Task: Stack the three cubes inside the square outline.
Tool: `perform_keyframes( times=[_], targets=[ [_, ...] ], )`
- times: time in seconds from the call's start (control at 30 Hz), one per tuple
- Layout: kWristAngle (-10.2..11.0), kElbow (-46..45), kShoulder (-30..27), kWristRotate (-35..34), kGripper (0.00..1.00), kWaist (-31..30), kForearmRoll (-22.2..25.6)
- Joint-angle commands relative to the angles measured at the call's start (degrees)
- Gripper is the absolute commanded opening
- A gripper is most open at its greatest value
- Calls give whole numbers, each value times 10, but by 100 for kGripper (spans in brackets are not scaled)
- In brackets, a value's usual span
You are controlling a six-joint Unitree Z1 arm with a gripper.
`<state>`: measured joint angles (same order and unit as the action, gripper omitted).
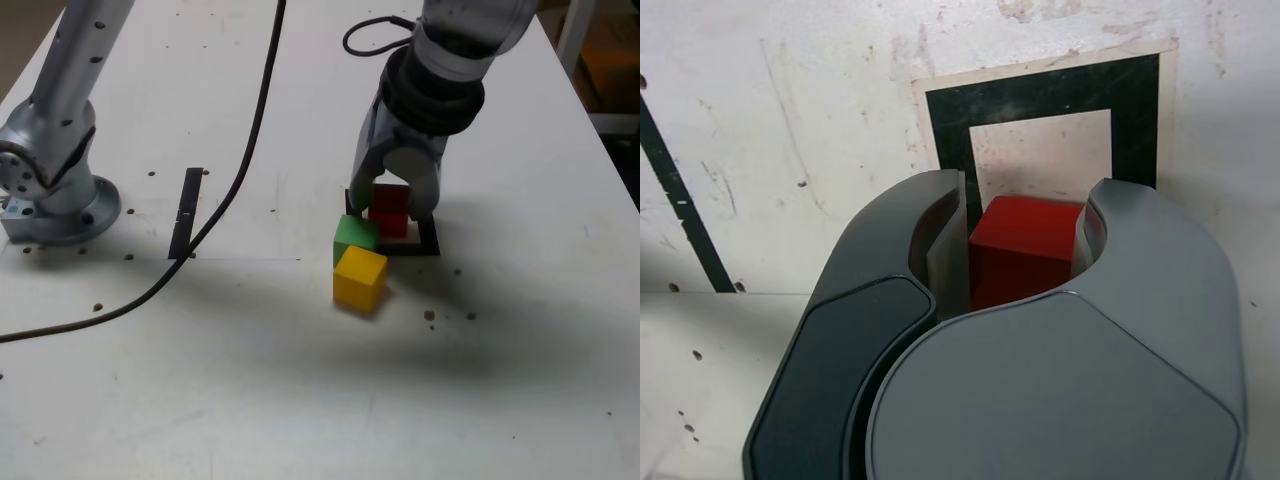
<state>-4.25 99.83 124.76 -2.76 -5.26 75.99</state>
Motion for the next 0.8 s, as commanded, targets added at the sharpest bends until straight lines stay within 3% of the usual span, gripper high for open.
perform_keyframes(
  times=[0.0, 0.23, 0.57, 0.77],
  targets=[
    [4, 1, 3, -1, 20, 0, -1],
    [20, 0, 8, -1, 22, 0, 3],
    [27, 1, 9, -3, 23, 4, 5],
    [23, -4, 5, 2, 43, 5, 9]
  ],
)
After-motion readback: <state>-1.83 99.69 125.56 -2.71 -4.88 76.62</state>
